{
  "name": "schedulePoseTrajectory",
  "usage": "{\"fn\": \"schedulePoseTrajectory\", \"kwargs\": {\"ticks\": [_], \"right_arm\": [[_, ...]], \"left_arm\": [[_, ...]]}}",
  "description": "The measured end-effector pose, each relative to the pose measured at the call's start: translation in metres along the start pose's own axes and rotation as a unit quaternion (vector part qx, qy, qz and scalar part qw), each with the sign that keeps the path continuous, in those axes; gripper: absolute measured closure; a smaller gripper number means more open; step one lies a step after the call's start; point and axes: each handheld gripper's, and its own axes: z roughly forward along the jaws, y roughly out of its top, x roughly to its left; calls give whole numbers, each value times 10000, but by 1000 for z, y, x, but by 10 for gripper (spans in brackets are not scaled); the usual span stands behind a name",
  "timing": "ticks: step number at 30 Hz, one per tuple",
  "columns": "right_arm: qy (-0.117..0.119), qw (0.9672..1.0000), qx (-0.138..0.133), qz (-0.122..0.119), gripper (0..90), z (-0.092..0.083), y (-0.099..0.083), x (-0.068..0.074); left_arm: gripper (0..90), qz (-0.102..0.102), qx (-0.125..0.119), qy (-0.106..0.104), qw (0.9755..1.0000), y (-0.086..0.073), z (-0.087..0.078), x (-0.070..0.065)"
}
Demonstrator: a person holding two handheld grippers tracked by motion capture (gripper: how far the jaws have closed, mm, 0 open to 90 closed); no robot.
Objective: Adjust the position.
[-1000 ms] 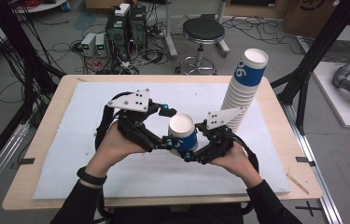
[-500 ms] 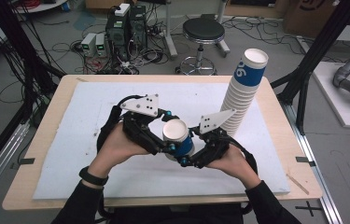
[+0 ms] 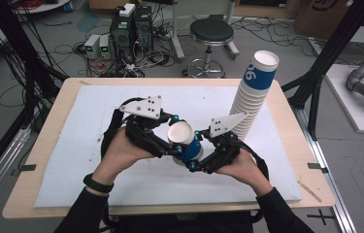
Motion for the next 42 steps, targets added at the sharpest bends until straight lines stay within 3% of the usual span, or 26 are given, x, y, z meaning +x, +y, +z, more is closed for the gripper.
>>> {"fn": "schedulePoseTrajectory", "kwargs": {"ticks": [4,5,6,7,9,10,16,20,28,32,38,42], "right_arm": [[-103,9996,-262,-68,160,-5,1,-1],[-88,9997,-242,28,159,-7,1,0],[-117,9993,-351,-71,159,-8,2,-2],[-128,9991,-391,41,158,-10,2,-1],[-140,9988,-468,93,158,-13,2,-1],[-174,9982,-570,-48,158,-13,2,-3],[-168,9951,-957,170,151,-20,4,0],[-135,9939,-1087,156,147,-21,5,1],[-42,9959,-896,112,179,-22,4,0],[-69,9966,-825,-30,181,-20,4,-2],[-42,9987,-508,64,183,-23,5,-3],[-16,9989,-475,53,189,-23,5,-4]], "left_arm": [[293,-94,-296,56,9995,-1,-5,1],[293,-118,-394,64,9991,-2,-6,2],[293,-124,-490,75,9987,-2,-7,2],[293,-127,-581,77,9982,-2,-9,3],[293,-178,-760,106,9969,-2,-10,3],[293,-179,-850,111,9962,-3,-11,3],[293,-213,-1238,110,9920,-3,-13,2],[294,-163,-1249,109,9920,-3,-10,0],[294,-173,-1171,39,9930,-4,-8,1],[286,-160,-967,51,9952,-4,-8,1],[203,-204,-717,156,9971,-2,-13,1],[198,-326,-578,76,9978,-3,-14,2]]}}
